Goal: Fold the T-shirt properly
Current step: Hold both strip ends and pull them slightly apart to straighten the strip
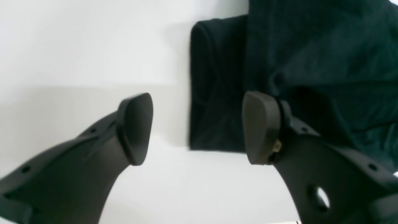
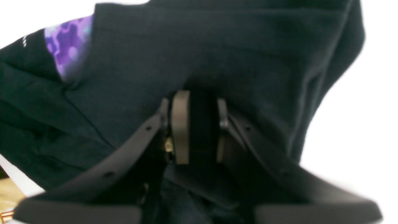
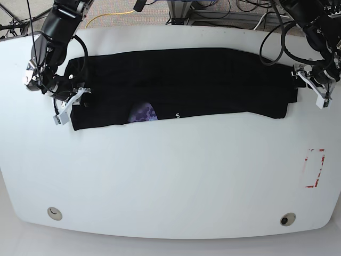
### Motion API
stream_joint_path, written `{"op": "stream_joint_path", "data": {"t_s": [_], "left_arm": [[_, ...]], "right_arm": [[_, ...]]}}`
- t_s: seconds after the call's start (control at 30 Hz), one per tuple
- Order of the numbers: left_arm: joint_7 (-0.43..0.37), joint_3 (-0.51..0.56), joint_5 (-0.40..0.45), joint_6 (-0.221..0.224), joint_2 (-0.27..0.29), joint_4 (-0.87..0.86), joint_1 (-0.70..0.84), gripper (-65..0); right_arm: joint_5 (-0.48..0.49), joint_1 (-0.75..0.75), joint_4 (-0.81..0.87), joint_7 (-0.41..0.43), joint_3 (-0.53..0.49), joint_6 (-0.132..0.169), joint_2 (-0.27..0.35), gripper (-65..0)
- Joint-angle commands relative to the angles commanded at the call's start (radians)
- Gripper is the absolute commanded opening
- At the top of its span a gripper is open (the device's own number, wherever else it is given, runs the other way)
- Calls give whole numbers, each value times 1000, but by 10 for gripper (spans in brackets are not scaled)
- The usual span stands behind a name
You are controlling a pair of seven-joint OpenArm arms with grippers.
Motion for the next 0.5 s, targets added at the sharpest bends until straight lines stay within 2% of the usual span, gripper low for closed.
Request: {"op": "stream_joint_path", "data": {"t_s": [0.37,0.5], "left_arm": [[-21,-2,0,0,31,-86,-17,-229],[-63,5,0,0,32,-133,-21,-233]], "right_arm": [[3,-12,0,0,-2,0,-5,-536],[2,-12,0,0,-2,0,-5,-534]]}}
